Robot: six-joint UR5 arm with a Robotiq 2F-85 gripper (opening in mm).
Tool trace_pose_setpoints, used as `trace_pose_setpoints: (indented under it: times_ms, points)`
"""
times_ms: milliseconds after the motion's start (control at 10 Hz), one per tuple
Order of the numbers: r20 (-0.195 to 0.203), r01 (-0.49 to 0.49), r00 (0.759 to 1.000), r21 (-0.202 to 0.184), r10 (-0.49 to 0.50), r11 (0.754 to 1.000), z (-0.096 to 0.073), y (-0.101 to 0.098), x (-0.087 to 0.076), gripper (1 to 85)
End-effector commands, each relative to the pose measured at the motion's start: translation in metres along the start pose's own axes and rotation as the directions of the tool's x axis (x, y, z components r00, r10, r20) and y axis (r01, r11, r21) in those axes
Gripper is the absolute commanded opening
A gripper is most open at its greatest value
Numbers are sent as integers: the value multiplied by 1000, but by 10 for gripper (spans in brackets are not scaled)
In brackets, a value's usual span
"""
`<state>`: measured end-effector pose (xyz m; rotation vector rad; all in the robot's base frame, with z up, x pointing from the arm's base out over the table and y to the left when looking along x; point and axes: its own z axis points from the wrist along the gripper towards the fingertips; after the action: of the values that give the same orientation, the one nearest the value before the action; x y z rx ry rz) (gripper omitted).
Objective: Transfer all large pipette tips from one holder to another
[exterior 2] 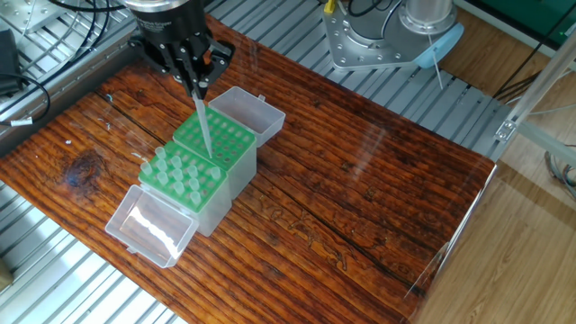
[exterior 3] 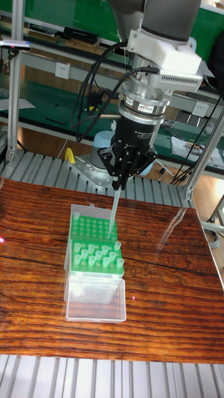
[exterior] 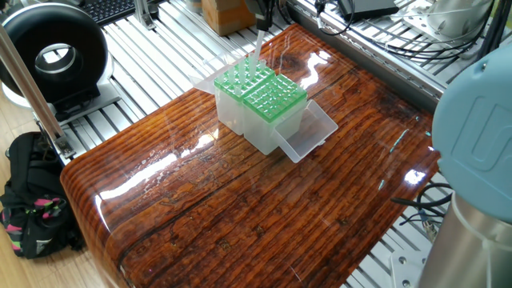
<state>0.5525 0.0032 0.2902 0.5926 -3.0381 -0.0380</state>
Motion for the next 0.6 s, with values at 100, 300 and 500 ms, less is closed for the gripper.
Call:
trace_pose_setpoints:
  times_ms: [100,300,500]
  points:
    - [-1,20,1000,18,-20,1000,0,-5,2,137]
    - [4,26,1000,13,-26,1000,3,-8,2,137]
    - [9,20,1000,7,-20,1000,4,-6,1,137]
